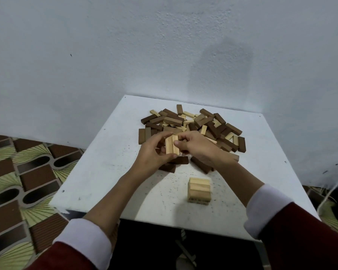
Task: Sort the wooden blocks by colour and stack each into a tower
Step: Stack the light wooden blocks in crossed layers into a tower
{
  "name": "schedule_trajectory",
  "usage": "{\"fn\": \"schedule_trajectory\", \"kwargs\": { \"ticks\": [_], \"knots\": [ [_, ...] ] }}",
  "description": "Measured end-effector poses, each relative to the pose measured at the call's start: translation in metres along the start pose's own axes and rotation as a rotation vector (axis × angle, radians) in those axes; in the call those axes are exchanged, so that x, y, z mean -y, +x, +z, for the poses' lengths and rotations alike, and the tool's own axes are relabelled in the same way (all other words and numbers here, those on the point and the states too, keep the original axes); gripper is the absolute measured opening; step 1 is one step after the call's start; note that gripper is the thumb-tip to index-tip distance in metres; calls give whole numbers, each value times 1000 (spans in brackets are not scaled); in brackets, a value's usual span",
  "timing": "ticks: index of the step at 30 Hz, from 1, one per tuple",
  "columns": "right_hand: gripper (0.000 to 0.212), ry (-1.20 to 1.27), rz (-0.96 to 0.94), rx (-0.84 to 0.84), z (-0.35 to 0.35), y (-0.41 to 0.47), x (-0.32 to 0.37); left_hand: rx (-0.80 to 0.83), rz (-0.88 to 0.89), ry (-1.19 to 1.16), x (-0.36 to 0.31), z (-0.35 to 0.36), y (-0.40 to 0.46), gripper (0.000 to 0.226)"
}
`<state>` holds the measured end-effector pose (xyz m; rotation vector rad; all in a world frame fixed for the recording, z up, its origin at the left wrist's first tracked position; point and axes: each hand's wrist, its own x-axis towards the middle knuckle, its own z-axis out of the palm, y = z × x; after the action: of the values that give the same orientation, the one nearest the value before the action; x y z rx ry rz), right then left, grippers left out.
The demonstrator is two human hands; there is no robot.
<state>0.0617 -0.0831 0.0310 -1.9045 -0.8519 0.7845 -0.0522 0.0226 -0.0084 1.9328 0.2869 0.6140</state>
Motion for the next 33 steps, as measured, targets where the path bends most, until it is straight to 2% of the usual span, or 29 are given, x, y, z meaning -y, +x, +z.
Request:
{"fn": "schedule_trajectory", "kwargs": {
  "ticks": [5, 11, 16, 26, 31, 33],
  "knots": [
    [19, 46, 62, 29, 15, -8, 0, 26, 5, 60, 4, -10, -15, 64],
    [26, 13, 84, 15, 33, -17, -3, 2, -1, 105, 13, -18, -30, 56],
    [15, -40, 121, -68, 46, -24, -7, 6, -48, 255, 42, -24, -52, 54],
    [30, -505, 59, -266, 106, -22, -41, 89, -41, 441, 72, -22, -60, 73],
    [54, -568, -5, -328, 119, -23, -54, 104, -30, 450, 72, -23, -59, 72],
    [54, -597, 12, -329, 120, -27, -55, 120, -39, 461, 70, -23, -57, 73]
  ]
}}
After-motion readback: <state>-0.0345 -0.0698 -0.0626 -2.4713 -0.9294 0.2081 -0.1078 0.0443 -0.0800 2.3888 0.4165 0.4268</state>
